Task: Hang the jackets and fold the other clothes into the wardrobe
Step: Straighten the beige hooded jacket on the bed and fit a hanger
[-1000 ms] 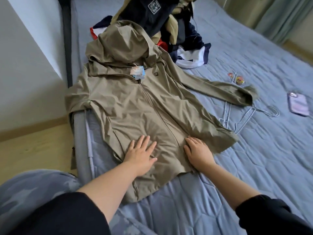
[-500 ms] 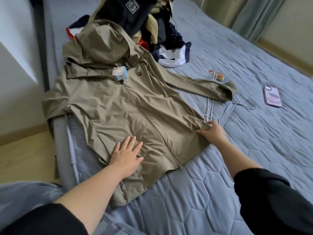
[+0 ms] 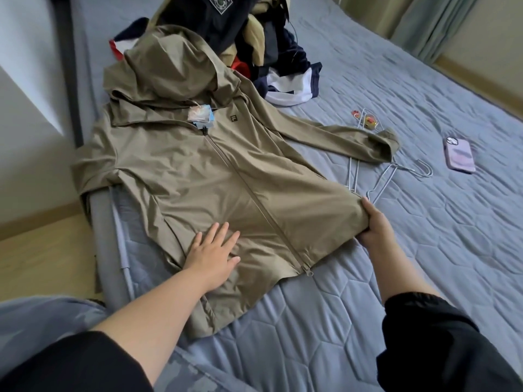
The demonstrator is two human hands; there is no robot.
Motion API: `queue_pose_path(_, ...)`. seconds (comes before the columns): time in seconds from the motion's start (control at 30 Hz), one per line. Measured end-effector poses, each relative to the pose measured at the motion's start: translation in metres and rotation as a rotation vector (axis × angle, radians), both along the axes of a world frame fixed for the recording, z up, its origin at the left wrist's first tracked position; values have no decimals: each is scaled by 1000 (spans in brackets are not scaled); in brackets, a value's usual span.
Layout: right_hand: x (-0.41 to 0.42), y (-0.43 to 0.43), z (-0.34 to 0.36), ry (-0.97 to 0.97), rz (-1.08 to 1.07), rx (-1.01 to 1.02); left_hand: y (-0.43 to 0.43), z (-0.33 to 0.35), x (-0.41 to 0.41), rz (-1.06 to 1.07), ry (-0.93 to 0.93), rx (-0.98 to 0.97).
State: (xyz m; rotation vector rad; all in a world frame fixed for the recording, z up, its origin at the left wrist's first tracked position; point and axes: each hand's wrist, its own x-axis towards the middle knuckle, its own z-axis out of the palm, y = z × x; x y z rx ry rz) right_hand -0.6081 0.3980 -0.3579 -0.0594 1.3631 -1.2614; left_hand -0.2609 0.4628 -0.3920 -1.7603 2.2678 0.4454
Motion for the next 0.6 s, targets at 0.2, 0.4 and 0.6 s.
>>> queue_pose_path(0.2,28,15,-23,-176,-284,81,-1,2,-1,-2,10,19)
queue_pose_path(0.4,18,16,-33,756,-292,190,-1,1,4,-27,-2,18)
queue_pose_path(0.6,30,20,-33,1194,-100,235,-2,2,4,-24,16,27)
